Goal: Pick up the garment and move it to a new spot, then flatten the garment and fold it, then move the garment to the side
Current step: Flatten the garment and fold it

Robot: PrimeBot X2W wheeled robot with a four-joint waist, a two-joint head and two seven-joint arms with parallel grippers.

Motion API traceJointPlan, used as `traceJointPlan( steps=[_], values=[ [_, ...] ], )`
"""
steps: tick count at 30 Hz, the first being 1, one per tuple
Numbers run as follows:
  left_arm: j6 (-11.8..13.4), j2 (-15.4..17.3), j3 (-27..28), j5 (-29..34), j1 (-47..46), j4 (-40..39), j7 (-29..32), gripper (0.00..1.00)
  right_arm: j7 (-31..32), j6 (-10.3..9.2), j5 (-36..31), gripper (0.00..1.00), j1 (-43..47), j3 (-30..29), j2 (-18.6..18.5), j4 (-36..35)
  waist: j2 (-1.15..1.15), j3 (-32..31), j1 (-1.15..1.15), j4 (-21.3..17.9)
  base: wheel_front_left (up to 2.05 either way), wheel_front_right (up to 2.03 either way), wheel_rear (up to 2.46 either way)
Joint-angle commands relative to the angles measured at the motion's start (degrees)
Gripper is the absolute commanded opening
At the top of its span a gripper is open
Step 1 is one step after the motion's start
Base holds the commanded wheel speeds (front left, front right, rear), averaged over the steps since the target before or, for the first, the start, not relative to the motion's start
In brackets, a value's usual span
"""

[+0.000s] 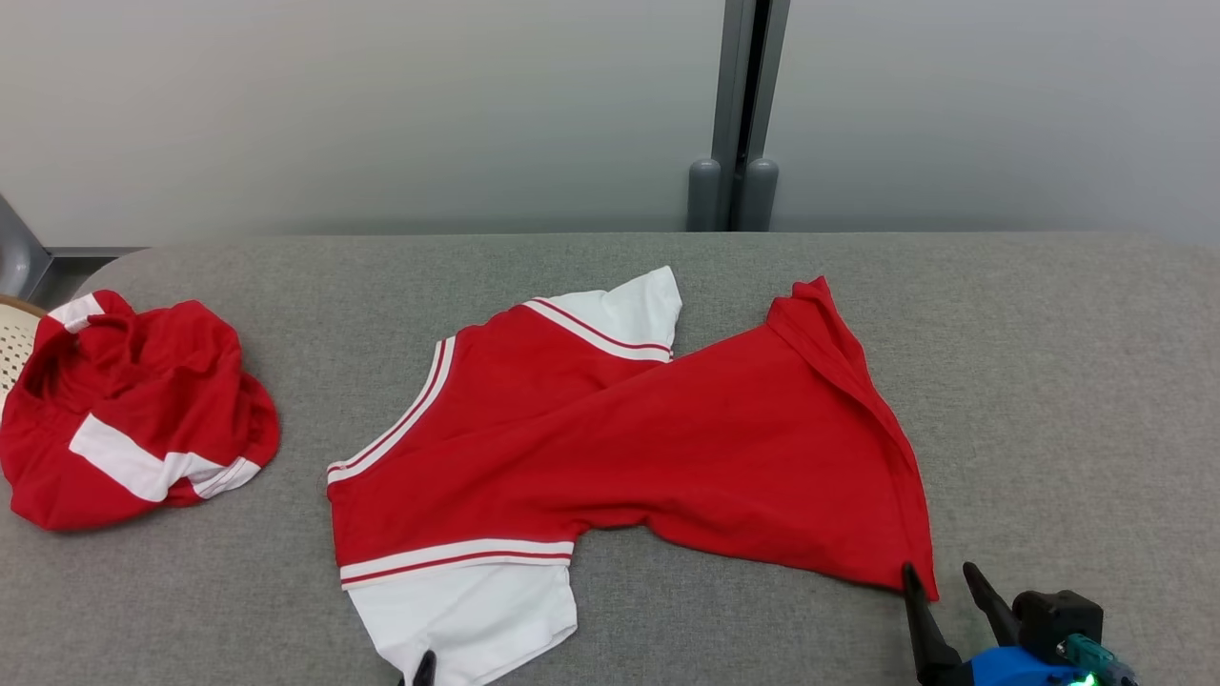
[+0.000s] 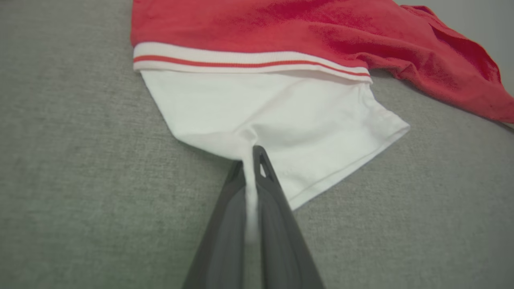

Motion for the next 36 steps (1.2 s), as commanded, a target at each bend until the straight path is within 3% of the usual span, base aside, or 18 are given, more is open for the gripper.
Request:
traceJointPlan(
  steps=[1, 7, 20, 21, 22, 23, 28, 36],
  values=[
    [0.5, 0.6, 0.3, -0.1, -0.7, -0.8, -0.4, 0.00, -0.2, 0.01, 0.3, 1.00, -0.2, 0.2, 0.0, 0.3, 0.00, 0.0, 0.00, 0.1, 0.00, 0.00, 0.00],
    [2.4, 1.3, 1.3, 0.5, -1.1, -5.8, -0.5, 0.00, -0.2, 0.01, 1.4, 1.00, -1.1, 1.1, 0.0, 3.1, 0.00, 0.0, 0.00, 0.7, 0.00, 0.00, 0.00],
    [1.8, 2.9, 2.7, 0.2, -2.4, -7.8, -0.9, 0.00, 0.0, 0.01, 7.4, 1.00, -4.5, 4.7, 0.0, 10.2, 0.00, 1.3, 0.00, 0.7, 0.00, 0.00, 0.00],
    [1.7, 2.8, 2.7, 0.3, -2.6, -7.7, -0.9, 0.00, 0.0, 0.01, 8.2, 0.62, -4.7, 5.4, 0.0, 10.8, 0.00, 1.4, 0.00, 0.7, 0.00, 0.00, 0.00],
    [1.6, 2.8, 2.8, 0.3, -2.8, -7.6, -0.9, 0.00, 0.0, 0.01, 8.8, 0.42, -5.1, 6.1, 0.1, 11.0, 0.00, 1.5, 0.00, 0.7, 0.00, 0.00, 0.00],
    [1.5, 2.7, 2.8, 0.4, -2.9, -7.5, -0.9, 0.00, 0.1, 0.02, 9.2, 0.00, -5.4, 6.5, 0.2, 11.0, 0.00, 1.5, 0.00, 0.7, 0.00, 0.00, 0.00],
    [1.2, 2.7, 3.6, 0.5, -3.1, -7.8, -0.9, 0.00, -0.1, 0.01, 9.8, 0.00, -5.8, 7.4, 0.0, 9.5, 0.00, 1.6, 0.00, 0.6, 0.00, 0.00, 0.00],
    [0.6, 3.3, 6.0, 1.7, -3.6, -10.5, -1.0, 0.00, -0.1, 0.01, 9.1, 0.00, -3.4, 7.1, -0.2, 1.1, 0.00, 0.8, 0.00, -0.4, 0.00, 0.00, 0.00]
  ],
)
